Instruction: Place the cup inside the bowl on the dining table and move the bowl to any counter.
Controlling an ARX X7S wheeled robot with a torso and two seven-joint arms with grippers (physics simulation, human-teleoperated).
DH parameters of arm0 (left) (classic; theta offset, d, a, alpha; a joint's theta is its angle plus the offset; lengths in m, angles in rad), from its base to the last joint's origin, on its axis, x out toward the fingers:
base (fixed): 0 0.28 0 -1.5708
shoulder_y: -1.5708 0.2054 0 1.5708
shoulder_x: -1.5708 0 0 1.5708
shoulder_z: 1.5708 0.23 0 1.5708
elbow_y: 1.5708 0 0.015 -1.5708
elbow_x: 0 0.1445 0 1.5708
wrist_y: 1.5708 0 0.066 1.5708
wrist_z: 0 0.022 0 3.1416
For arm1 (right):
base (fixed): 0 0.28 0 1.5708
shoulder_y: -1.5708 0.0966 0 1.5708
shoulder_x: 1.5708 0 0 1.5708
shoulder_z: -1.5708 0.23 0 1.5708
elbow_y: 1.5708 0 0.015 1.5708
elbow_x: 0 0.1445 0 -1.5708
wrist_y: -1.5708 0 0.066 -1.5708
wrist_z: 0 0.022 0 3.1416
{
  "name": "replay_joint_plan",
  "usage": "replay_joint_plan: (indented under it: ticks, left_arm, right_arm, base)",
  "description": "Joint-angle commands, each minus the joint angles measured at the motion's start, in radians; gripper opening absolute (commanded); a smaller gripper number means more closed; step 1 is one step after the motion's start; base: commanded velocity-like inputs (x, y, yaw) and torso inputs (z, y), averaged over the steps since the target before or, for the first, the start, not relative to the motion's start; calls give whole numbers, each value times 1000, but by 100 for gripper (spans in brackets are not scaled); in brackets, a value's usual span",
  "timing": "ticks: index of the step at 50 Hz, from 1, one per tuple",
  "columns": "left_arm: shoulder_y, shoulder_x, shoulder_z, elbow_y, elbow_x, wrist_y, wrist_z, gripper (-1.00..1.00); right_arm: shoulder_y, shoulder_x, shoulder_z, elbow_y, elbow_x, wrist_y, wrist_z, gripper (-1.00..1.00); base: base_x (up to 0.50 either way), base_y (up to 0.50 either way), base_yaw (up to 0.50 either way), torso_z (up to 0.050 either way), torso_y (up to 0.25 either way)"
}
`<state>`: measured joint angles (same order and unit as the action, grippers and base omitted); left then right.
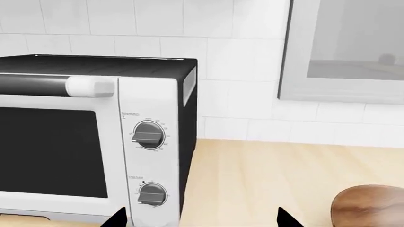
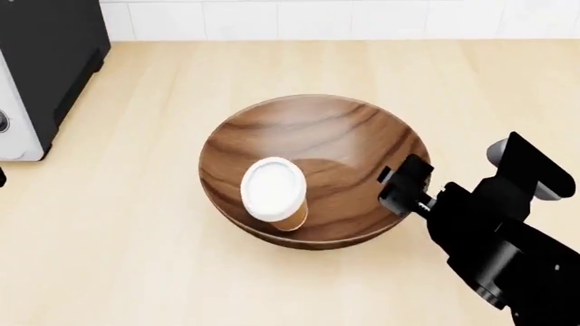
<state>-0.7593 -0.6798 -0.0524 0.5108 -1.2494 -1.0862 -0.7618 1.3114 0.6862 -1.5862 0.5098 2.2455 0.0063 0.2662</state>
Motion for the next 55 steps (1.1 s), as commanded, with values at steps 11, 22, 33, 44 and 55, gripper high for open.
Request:
replay_joint_plan:
  ticks: [11, 22, 33, 44, 55]
  left_arm:
    - [13, -5, -12, -12, -6, 26, 13, 100]
    - [19, 3, -2, -14, 5, 35, 12, 100]
    - [26, -2, -6, -11, -2, 38, 13, 100]
    - [4, 0, 7, -19, -1, 35, 7, 100]
    - [19, -6, 0, -18, 0, 47, 15, 100]
  right_arm:
    - [11, 44, 29, -85, -22, -45, 19, 100]
    - [38, 59, -11, -132, -146, -78, 47, 100]
    - [38, 72, -10, -150, -161, -86, 59, 100]
    - [44, 82, -22, -181, -218, -113, 86, 100]
    - [112, 135, -92, -306, -461, -151, 188, 100]
  base:
    - [0, 0, 0, 0, 0]
    - [0, 0, 0, 0, 0]
    - [0, 0, 0, 0, 0]
    - [0, 0, 0, 0, 0]
    - [0, 0, 0, 0, 0]
